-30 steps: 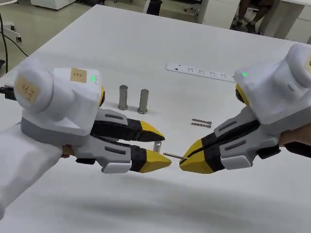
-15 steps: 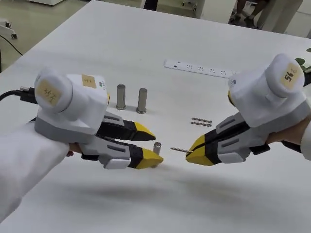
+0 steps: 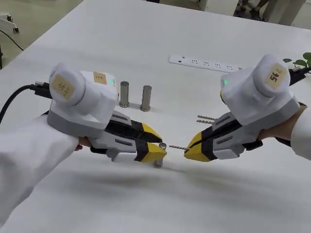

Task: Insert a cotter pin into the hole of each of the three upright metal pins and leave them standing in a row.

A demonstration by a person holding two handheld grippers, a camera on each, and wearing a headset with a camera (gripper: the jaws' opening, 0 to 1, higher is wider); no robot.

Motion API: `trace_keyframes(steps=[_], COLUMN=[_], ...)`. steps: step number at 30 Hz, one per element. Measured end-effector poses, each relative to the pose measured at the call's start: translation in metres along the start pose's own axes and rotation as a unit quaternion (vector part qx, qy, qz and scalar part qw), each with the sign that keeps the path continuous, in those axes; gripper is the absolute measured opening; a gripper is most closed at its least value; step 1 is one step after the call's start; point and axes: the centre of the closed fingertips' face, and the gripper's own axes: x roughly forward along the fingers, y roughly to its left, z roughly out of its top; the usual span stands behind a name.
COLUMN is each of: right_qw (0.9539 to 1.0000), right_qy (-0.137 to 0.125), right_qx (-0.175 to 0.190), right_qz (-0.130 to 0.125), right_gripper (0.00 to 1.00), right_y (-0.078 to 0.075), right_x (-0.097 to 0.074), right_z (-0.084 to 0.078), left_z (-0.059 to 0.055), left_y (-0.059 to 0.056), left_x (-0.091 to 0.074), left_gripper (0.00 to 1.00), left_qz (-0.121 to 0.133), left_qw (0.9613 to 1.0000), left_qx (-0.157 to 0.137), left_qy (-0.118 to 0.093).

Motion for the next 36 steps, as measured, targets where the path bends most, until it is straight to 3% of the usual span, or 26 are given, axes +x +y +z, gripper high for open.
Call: trace_keyframes(steps=[10,16,36], right_qw=[0.9999,0.9997,0.9995], right_qy=[0.001,0.002,0.000], right_qx=[0.002,-0.001,0.003], right_qz=[0.011,0.023,0.030], right_gripper=[0.00,0.00,0.00], right_y=[-0.001,0.002,0.005], right_x=[0.005,0.006,0.015], right_z=[0.000,0.000,0.009], left_z=[-0.003,-0.006,-0.007], left_y=[0.003,0.003,0.001], left_x=[0.004,0.003,0.003], left_gripper=[0.07,0.06,0.06], left_qz=[-0.007,-0.009,-0.016], left_qw=[0.9999,0.9998,0.9993], left_qx=[0.008,0.005,0.015], left_qy=[0.012,0.017,0.030])
